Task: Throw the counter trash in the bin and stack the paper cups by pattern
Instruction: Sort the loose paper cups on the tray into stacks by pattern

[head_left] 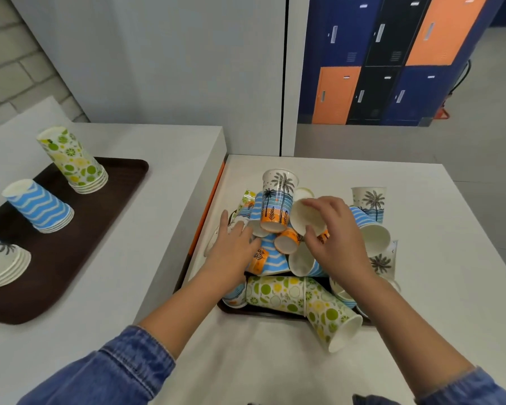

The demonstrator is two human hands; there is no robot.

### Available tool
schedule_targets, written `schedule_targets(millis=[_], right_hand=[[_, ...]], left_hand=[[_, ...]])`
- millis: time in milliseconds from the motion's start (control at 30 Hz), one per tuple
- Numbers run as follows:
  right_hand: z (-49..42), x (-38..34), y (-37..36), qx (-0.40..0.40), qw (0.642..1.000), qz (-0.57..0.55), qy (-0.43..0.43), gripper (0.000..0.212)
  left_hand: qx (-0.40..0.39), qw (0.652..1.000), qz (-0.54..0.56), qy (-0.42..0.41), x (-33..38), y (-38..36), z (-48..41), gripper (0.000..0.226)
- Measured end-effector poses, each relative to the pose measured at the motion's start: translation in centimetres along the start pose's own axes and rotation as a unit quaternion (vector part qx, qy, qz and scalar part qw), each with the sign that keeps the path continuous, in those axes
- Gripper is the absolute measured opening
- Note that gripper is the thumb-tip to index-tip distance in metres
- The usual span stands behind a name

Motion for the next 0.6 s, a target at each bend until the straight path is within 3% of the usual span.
schedule_targets(millis=[100,167,333,433,600], right_hand=[[-1.5,-1.9,-1.1,-0.050,0.988,0.088,0.118,0.056],[-2.4,-2.9,-2.5,-0.103,0.961,0.167,0.193,0.066],[-3.2,-2.1,-7.0,-0.279,0.876,0.299,0.256,0.093],[-3.6,-2.2,-8.1,-0.296,0.845,0.341,0.287,0.094],[-4.1,-2.8,-9.2,-0.284,0.829,0.349,0.332,0.075]], left_hand=[[0.013,1.000,0.017,0.014,0.0,0.1,-0.2,0.064],[0.022,0.999,0.030,0.012,-0.1,0.2,-0.2,0.059],[0.023,0.994,0.103,0.014,-0.6,-0.1,-0.4,0.058],[0.075,0.990,0.122,0.002,-1.0,0.5,-0.4,0.054],[0.177,0.976,0.127,-0.011,-2.3,2.6,0.7,0.058]])
Point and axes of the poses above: each hand's wrist, its own z-axis away from the middle knuckle, its own y-axis out of the back of the hand, x = y × z, the point moved 9 cm from there along -z, towards the middle knuckle, and after that the axes turned 8 degrees about y, right-handed, at the moved point
